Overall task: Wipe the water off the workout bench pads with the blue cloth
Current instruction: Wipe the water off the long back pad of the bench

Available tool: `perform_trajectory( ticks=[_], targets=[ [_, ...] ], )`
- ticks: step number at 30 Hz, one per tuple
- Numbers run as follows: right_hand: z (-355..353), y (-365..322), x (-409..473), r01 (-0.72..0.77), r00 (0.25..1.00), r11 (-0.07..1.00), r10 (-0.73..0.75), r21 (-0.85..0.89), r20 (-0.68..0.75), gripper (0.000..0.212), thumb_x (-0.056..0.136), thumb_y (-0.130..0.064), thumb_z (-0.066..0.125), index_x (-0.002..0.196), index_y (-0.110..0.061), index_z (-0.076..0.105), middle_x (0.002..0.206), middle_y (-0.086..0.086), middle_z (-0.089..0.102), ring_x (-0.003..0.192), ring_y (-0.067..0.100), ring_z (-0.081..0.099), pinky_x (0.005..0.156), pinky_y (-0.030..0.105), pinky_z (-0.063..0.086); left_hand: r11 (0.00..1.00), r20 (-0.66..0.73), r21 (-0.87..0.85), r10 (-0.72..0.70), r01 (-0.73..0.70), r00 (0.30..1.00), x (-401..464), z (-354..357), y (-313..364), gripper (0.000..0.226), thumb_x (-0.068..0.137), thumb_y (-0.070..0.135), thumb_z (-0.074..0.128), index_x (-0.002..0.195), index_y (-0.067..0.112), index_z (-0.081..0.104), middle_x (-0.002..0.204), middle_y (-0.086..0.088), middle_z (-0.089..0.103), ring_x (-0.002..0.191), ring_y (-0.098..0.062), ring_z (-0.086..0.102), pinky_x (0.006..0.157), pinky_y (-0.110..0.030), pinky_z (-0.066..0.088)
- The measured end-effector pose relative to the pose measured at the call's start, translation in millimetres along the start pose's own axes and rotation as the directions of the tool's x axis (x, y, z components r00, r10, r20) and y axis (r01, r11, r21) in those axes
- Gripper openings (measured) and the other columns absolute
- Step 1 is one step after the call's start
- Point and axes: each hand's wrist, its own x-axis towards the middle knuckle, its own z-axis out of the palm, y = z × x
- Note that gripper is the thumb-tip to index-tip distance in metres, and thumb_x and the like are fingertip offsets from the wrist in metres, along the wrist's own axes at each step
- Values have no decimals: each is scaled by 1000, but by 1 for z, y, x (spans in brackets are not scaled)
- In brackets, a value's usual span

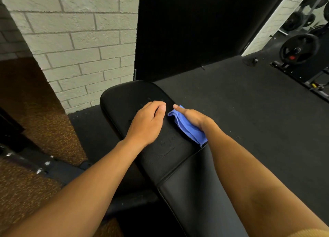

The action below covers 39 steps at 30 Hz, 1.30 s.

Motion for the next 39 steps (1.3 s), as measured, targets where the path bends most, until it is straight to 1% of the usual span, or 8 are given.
perform_trajectory(
  ticks=[3,9,14,19,24,29,34,39],
  targets=[
    [-6,17,-13,-9,1000,998,9,-68,0,85,70,-90,49,121,-25,68,118,-2,68,98,19,67,94,37,48,1000,18,1,-5,5,1000,-3,4,6,32,108,35,39,125,27,65,125,13,62,108,2,52,83,-4,34],
    [-12,49,-28,-10,998,999,8,-31,-60,48,89,-69,50,91,-24,67,93,-6,69,89,13,66,88,32,47,1000,49,-9,23,-23,999,0,15,6,32,108,36,39,124,26,65,124,13,63,110,0,55,85,-6,36],
    [-2,25,-3,19,985,997,-30,-70,-172,57,97,-61,37,112,-16,68,122,6,66,108,24,63,101,41,44,998,79,10,62,-63,995,1,11,-8,33,107,38,40,127,26,64,129,12,62,114,-3,57,97,-24,46],
    [10,-16,26,45,973,993,-68,-109,-218,57,104,-49,31,133,-8,58,144,13,53,127,31,53,98,39,38,982,118,111,140,-153,983,-16,7,-19,42,102,40,40,130,20,64,134,9,60,124,-7,53,103,-27,43],
    [11,-12,16,31,975,989,-61,-142,-213,70,102,-59,26,144,-8,50,153,14,44,137,33,45,108,41,33,978,132,127,146,-162,981,-19,6,-16,45,100,40,40,132,18,63,138,7,59,127,-9,51,105,-26,41],
    [2,21,-3,6,975,982,-47,-188,-217,64,102,-56,25,124,-9,62,134,15,59,113,30,57,94,38,40,983,115,108,137,-149,984,-19,8,-18,34,105,33,46,133,20,62,138,9,58,128,-8,52,106,-31,44],
    [-9,54,-25,-53,978,988,21,-147,-210,51,107,-38,28,109,-3,65,106,11,59,94,25,55,87,38,40,989,116,73,124,-133,986,-16,9,-21,35,106,36,44,133,23,61,138,14,57,128,-4,51,105,-32,45],
    [-1,12,1,13,968,996,-33,-83,-247,43,104,-30,33,109,-4,66,112,8,62,101,24,57,92,38,41,992,98,17,126,-128,987,-17,7,-24,41,104,42,39,133,22,61,137,14,57,127,-3,50,105,-27,44]
  ],
)
